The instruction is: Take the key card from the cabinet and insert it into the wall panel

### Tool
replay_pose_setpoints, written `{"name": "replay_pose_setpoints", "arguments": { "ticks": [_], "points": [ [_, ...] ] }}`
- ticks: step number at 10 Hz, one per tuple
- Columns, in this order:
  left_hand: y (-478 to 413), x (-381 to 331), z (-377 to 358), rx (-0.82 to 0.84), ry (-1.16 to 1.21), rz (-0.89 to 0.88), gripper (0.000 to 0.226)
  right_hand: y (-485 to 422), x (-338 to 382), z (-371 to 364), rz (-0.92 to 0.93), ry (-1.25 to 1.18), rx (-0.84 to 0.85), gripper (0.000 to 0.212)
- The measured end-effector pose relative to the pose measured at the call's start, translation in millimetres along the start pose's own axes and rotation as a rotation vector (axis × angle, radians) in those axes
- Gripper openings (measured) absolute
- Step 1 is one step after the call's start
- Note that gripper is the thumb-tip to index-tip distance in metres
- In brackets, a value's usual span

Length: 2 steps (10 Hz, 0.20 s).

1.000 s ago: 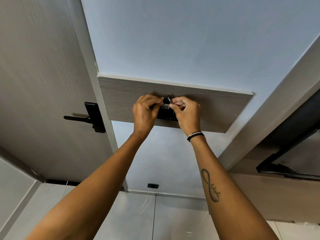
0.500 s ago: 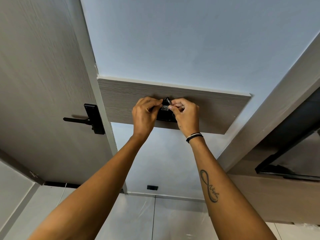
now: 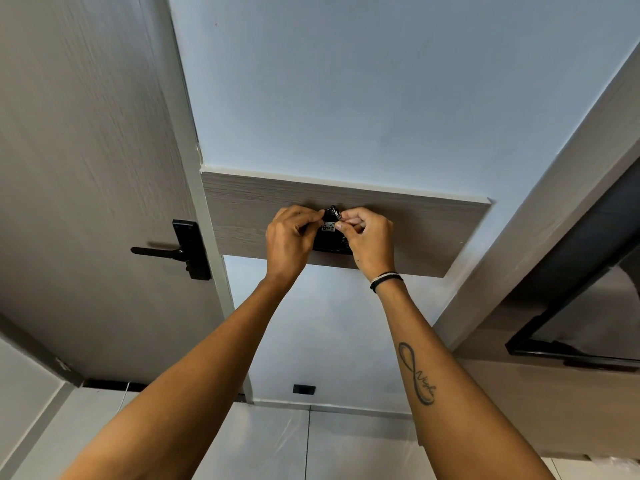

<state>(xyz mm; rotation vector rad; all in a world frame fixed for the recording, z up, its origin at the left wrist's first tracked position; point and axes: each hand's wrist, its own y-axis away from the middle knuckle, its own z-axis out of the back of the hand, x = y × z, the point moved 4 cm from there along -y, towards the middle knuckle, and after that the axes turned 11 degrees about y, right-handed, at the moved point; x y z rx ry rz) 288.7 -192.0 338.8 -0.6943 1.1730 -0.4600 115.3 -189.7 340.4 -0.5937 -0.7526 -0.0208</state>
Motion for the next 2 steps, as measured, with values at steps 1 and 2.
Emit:
{"name": "replay_pose_setpoints", "arguments": {
  "ticks": [1, 2],
  "points": [
    [-4.1, -4.6, 2.5, 0.045, -0.029, -0.005, 0.018, -3.3, 7.3, 5.2, 0.015, 0.05, 0.041, 0.012],
    [-2.1, -1.5, 9.9, 0.033, -0.152, -0.056, 0.025, 2.2, 11.5, 17.7, 0.132, 0.182, 0.0, 0.016]
  ]
}}
